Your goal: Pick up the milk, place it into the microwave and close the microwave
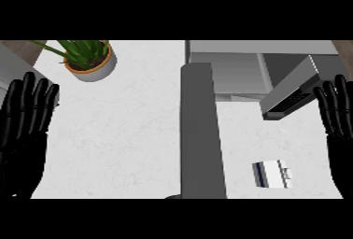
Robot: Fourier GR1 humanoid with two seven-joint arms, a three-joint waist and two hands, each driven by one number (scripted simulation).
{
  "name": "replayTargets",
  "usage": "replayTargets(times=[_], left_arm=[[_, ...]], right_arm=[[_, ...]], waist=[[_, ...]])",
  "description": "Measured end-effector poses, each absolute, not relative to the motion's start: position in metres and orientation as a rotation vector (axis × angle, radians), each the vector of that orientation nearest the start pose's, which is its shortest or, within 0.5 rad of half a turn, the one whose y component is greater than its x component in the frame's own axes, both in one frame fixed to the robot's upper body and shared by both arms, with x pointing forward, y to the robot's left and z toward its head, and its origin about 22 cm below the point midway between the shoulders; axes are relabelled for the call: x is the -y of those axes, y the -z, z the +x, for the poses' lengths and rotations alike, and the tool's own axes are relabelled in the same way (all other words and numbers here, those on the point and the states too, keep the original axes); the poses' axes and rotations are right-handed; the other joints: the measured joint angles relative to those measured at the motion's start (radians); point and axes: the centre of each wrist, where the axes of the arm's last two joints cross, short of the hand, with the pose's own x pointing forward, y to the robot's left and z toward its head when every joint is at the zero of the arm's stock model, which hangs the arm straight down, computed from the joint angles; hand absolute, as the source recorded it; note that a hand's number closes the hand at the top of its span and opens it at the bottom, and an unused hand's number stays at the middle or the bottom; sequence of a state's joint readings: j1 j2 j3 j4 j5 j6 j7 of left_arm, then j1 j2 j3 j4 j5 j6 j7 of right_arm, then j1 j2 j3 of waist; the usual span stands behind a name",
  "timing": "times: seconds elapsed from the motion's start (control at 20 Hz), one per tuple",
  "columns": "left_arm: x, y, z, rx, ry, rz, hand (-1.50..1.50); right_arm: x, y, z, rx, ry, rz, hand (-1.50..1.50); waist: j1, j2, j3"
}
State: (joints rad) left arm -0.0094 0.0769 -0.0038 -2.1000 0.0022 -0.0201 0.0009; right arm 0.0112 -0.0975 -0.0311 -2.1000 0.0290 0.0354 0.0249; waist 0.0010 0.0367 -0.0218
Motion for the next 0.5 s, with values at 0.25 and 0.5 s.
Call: replayTargets(times=[0.25, 0.5], left_arm=[[-0.246, -0.124, 0.218, 2.090, 0.111, 0.053, -1.50], [-0.248, -0.112, 0.215, 2.010, 0.022, -0.029, -1.50]], right_arm=[[0.238, -0.123, 0.184, 2.070, -0.192, 0.056, -1.50], [0.214, -0.120, 0.158, 1.995, -0.267, 0.437, -1.50]], waist=[[-0.008, -0.028, 0.016], [-0.009, -0.038, 0.020]])
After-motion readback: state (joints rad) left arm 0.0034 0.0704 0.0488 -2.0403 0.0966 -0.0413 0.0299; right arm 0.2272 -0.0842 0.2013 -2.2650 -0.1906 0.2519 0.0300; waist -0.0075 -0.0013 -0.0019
